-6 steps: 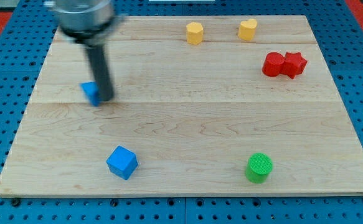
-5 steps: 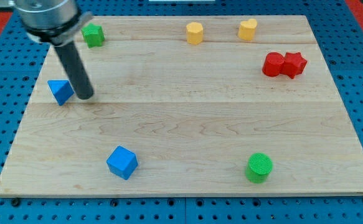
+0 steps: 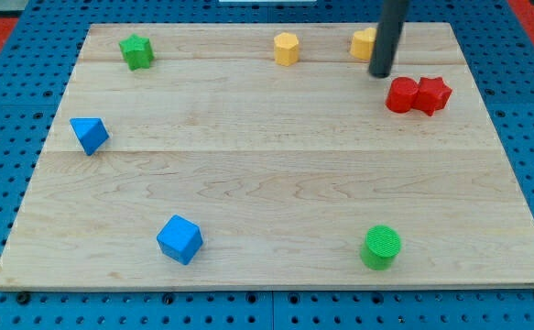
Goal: Keep red blocks and green circle in a diagonal line
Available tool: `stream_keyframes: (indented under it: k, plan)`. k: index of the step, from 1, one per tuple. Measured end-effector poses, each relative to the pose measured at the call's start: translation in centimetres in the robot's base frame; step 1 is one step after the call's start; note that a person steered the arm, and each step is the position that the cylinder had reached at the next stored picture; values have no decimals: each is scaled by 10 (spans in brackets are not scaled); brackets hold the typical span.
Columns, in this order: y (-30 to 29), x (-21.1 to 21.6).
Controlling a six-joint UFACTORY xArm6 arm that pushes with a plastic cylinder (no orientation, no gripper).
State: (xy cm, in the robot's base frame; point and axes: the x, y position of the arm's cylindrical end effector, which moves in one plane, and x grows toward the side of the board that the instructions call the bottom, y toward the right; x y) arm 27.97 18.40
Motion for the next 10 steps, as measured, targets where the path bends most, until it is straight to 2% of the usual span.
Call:
stream_keyframes:
  k: [1,2,3,4,5,6,7,9,10]
  plan:
    - [89,-21]
    - [124,36]
    - [127,127]
    - [124,272]
    - [77,338]
    - [-13,338]
    - [-77,335]
    - [-64,200]
    - [-89,217]
